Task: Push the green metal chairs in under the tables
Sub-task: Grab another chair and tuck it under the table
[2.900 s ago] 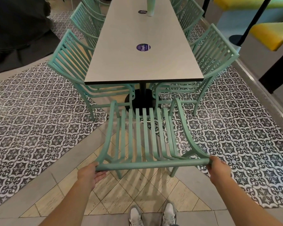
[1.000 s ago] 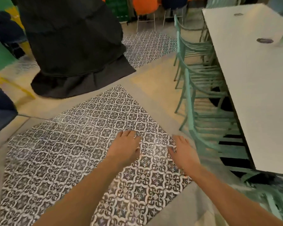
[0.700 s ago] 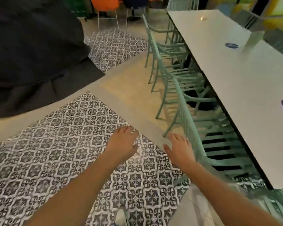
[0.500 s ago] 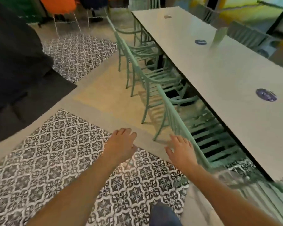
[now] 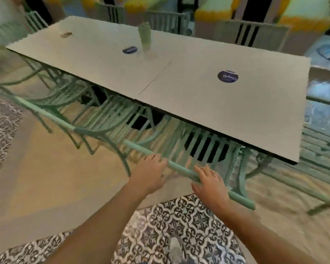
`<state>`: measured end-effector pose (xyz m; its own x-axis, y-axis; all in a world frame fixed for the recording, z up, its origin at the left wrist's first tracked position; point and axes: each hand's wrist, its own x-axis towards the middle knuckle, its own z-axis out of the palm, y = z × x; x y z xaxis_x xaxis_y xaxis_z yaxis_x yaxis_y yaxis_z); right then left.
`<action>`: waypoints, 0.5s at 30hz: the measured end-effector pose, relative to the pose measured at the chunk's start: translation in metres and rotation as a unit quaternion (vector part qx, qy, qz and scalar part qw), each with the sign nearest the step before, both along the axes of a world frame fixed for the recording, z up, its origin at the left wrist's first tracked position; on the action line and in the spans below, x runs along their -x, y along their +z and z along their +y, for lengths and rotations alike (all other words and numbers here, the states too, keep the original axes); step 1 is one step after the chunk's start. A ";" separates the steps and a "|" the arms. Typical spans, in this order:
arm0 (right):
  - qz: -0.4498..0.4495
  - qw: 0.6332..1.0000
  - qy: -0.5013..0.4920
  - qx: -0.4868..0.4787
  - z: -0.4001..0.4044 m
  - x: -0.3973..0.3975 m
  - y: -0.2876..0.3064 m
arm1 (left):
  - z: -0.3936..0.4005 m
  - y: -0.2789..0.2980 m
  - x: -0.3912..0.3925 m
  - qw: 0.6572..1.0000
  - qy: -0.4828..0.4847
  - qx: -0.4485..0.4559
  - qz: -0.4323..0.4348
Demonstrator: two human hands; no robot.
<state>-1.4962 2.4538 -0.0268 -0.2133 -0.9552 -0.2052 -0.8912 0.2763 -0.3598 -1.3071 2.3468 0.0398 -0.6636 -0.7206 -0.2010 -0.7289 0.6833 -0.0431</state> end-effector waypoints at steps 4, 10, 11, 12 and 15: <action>0.004 0.995 -0.090 -0.030 0.001 0.003 -0.002 | -0.043 -0.011 0.023 0.995 -0.097 -0.022 -0.017; 0.011 0.982 -0.178 -0.070 0.004 -0.008 -0.012 | -0.100 -0.050 0.027 0.975 -0.201 -0.053 -0.078; 0.022 0.980 -0.184 -0.072 0.005 -0.009 -0.012 | -0.107 -0.052 0.025 0.973 -0.204 -0.064 -0.088; 0.034 0.978 -0.190 -0.079 0.006 -0.012 -0.012 | -0.113 -0.053 0.022 0.969 -0.210 -0.081 -0.101; 0.054 0.971 -0.216 -0.085 0.000 -0.020 -0.008 | -0.125 -0.058 0.012 0.959 -0.241 -0.095 -0.114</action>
<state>-1.4763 2.4535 -0.0348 -0.6153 -0.7263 -0.3064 -0.7091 0.6798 -0.1873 -1.3193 2.2222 -0.0184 -0.8335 -0.2763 -0.4784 -0.3121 0.9500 -0.0050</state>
